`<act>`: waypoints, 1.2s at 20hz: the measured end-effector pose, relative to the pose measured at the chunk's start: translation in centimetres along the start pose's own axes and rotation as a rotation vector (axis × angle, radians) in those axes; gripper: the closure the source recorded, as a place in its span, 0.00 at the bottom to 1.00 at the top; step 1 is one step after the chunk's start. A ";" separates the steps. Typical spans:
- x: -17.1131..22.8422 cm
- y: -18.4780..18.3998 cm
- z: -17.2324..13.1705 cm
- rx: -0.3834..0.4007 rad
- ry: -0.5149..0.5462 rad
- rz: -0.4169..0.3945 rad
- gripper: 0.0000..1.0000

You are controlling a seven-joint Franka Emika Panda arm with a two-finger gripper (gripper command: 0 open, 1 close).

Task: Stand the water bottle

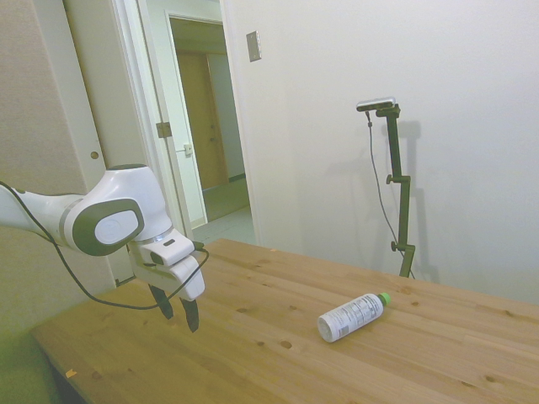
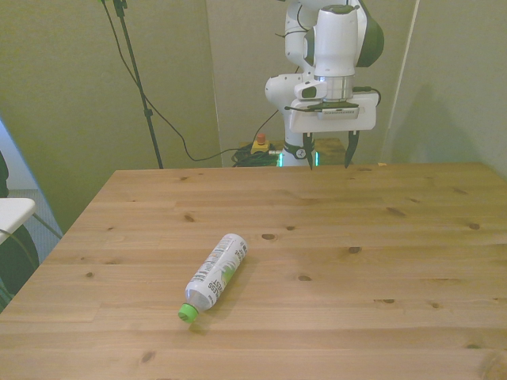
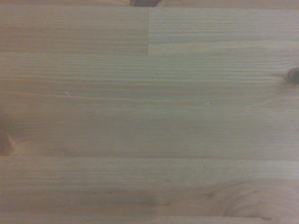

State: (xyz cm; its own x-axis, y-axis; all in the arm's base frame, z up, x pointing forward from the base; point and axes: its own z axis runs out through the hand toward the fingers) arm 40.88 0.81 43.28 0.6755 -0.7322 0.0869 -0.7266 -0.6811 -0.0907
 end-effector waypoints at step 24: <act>29.9 -5.7 -1.7 0.031 0.118 0.268 0.00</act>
State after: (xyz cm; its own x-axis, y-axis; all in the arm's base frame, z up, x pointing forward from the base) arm 64.94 -17.19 48.11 0.4390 -0.8821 0.1706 -0.8719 -0.4642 -0.1563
